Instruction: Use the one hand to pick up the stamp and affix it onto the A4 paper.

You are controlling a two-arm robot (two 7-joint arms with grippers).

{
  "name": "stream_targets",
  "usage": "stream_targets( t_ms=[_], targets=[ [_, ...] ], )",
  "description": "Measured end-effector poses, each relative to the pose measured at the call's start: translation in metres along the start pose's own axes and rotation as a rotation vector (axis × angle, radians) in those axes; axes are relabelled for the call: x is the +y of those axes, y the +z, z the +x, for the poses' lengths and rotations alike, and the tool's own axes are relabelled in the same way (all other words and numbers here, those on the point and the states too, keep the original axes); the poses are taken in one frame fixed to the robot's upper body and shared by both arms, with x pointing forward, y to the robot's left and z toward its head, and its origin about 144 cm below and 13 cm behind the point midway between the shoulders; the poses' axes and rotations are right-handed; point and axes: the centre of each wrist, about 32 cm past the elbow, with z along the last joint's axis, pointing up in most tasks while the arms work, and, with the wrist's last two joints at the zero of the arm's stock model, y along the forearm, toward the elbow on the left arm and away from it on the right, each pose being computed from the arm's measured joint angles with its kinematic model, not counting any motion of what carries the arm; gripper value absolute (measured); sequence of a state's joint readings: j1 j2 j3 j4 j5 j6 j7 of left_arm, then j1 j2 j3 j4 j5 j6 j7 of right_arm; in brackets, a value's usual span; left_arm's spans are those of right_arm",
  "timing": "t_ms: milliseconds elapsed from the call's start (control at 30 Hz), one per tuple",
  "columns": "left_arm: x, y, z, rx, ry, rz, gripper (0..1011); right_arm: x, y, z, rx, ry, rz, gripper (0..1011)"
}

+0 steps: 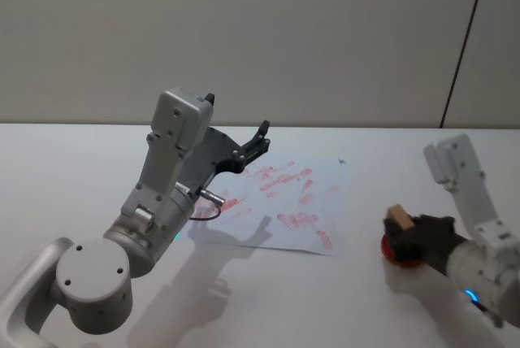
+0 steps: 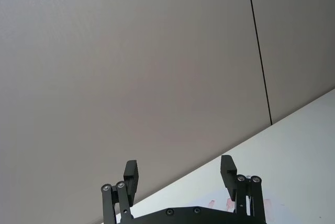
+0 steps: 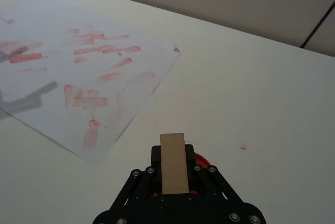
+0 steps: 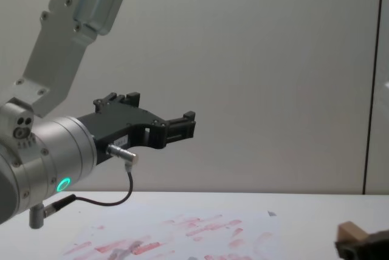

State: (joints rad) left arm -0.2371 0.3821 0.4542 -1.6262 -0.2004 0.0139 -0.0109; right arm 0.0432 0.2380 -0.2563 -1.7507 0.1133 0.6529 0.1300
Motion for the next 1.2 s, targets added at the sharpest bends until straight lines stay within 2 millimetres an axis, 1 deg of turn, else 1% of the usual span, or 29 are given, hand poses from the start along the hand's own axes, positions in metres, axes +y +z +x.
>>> stream_targets(
  t_ms=[100, 333, 733, 833, 867, 900, 933, 1033, 1067, 1100, 1133, 1200],
  targets=[
    [0.0, 0.0, 0.0, 0.0, 0.0, 0.0, 1003, -0.006, -0.005, 0.006, -0.005, -0.019, -0.011, 220],
    [0.0, 0.0, 0.0, 0.0, 0.0, 0.0, 1002, -0.01, -0.009, 0.012, -0.012, -0.038, -0.021, 220],
    [0.0, 0.0, 0.0, 0.0, 0.0, 0.0, 1003, -0.008, -0.009, 0.017, -0.028, -0.043, -0.027, 222],
    [0.0, 0.0, 0.0, 0.0, 0.0, 0.0, 1002, -0.007, -0.008, 0.017, -0.03, -0.043, -0.027, 297],
    [0.0, 0.0, 0.0, 0.0, 0.0, 0.0, 1003, -0.007, -0.008, 0.018, -0.031, -0.044, -0.027, 357],
    [0.0, 0.0, 0.0, 0.0, 0.0, 0.0, 1002, -0.007, -0.008, 0.018, -0.032, -0.044, -0.027, 379],
    [0.0, 0.0, 0.0, 0.0, 0.0, 0.0, 1002, -0.006, -0.008, 0.018, -0.033, -0.044, -0.028, 379],
    [0.0, 0.0, 0.0, 0.0, 0.0, 0.0, 1002, -0.006, -0.008, 0.018, -0.034, -0.044, -0.028, 500],
    [0.0, 0.0, 0.0, 0.0, 0.0, 0.0, 1003, -0.006, -0.008, 0.019, -0.034, -0.045, -0.028, 520],
    [0.0, 0.0, 0.0, 0.0, 0.0, 0.0, 1002, -0.006, -0.008, 0.019, -0.035, -0.045, -0.028, 561],
    [0.0, 0.0, 0.0, 0.0, 0.0, 0.0, 1002, -0.006, -0.008, 0.019, -0.035, -0.045, -0.028, 623],
    [0.0, 0.0, 0.0, 0.0, 0.0, 0.0, 1002, -0.006, -0.008, 0.019, -0.036, -0.045, -0.028, 653]
  ],
)
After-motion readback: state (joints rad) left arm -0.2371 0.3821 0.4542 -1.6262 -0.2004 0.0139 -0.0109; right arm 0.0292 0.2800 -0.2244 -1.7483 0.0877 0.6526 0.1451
